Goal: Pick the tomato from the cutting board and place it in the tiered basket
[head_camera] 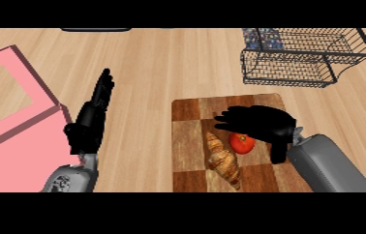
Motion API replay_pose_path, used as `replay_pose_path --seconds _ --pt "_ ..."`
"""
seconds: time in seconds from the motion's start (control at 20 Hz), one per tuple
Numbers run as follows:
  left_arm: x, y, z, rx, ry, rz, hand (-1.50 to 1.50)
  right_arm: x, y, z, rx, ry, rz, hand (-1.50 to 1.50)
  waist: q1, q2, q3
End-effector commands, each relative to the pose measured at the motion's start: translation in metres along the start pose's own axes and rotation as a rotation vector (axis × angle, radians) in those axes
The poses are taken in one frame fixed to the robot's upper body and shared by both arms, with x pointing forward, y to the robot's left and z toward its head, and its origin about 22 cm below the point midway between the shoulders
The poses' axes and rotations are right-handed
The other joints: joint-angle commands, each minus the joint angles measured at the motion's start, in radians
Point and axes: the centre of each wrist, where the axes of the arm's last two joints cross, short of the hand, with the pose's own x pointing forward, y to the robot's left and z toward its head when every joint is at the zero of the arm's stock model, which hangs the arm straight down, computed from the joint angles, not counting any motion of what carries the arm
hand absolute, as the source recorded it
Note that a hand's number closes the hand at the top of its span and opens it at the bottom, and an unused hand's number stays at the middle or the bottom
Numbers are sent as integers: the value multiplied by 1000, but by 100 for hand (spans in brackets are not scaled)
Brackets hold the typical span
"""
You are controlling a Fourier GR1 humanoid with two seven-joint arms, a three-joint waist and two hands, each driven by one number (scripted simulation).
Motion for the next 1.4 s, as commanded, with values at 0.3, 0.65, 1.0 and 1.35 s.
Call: replay_pose_path --seconds 0.3,0.65,1.0,1.35 --pt "2 3 -12 0 -9 9 0 0 21 -14 -40 -40 -104 150 -2 1 0" --pt "-12 -5 1 -5 4 11 0 3 35 -34 -187 -86 97 150 1 2 0" --pt "2 -8 -2 3 0 9 0 -11 34 -14 -196 312 13 150 -15 -4 -1" --pt "-5 9 2 31 19 -17 0 -16 38 -11 -155 1056 -80 150 -39 -14 -5"
